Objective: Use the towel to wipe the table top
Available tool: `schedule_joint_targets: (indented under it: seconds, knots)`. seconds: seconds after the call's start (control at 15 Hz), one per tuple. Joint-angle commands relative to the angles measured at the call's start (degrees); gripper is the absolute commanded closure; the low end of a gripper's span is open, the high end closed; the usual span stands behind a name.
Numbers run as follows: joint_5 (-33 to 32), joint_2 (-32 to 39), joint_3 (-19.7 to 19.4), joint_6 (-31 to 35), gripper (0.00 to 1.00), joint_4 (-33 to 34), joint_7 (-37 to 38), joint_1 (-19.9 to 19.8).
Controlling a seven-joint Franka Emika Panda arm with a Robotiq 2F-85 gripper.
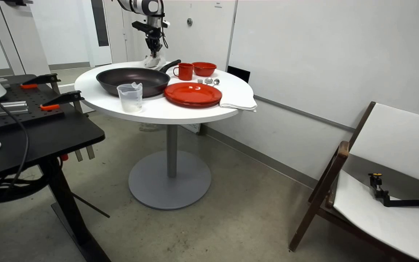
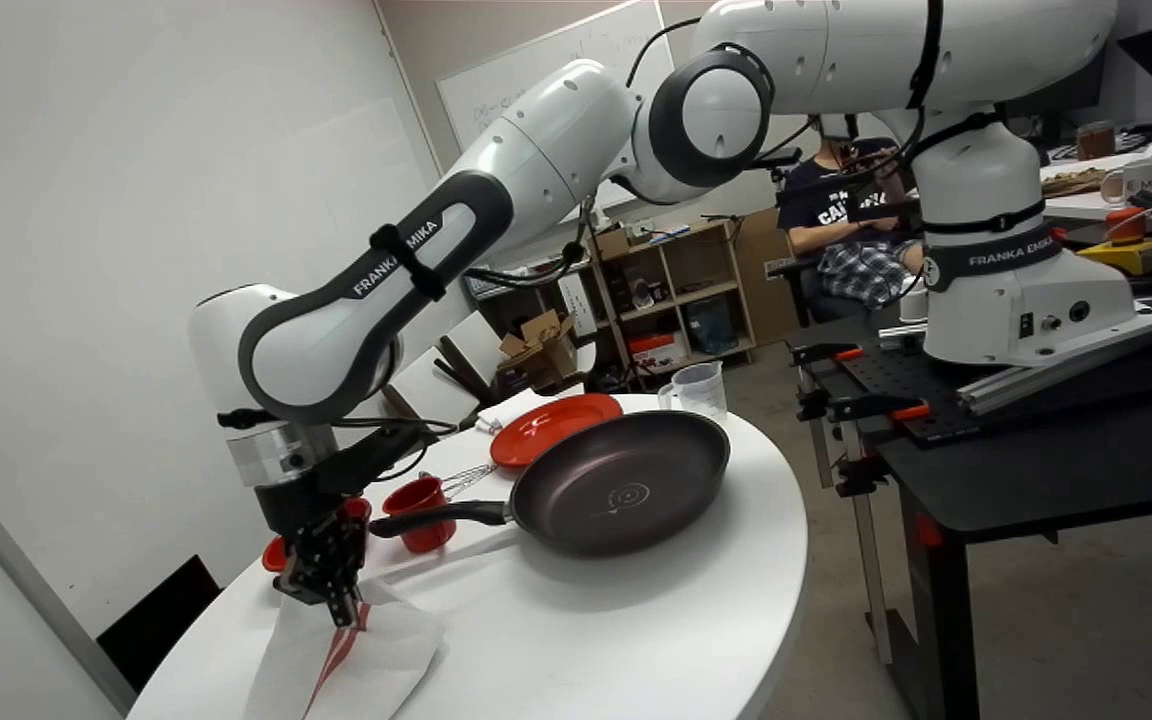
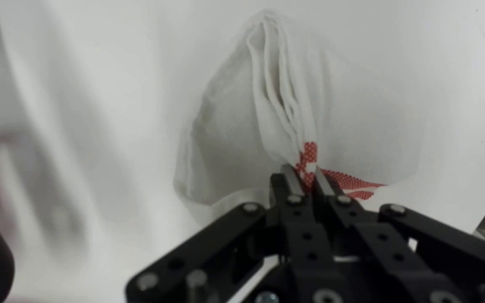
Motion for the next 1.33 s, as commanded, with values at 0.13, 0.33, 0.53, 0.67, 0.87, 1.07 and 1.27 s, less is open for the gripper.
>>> schedule_joint_targets:
  seconds: [0.13, 0.33, 0.53, 0.67, 0.87, 1.07, 1.27]
  knots:
    - [-0.6, -2.8, -0.8, 2.6, 0.98, -1.3, 1.1, 0.4]
    - [-0.9, -3.4, -1.3, 4.0, 0.98, -2.6, 0.8, 0.4]
    - [-1.7, -3.1, -2.1, 4.6, 0.98, -3.6, 0.8, 0.9]
    - [-2.3, -2.8, -2.5, 5.6, 0.98, -4.5, 0.8, 1.3]
    - [-2.9, -2.4, -2.9, 7.4, 0.98, -6.2, 0.9, 1.9]
    - [-3.9, -2.2, -3.9, 9.3, 0.98, -7.9, 1.3, 2.7]
    - [-4.9, -2.4, -5.0, 10.5, 0.98, -10.0, 1.6, 3.3]
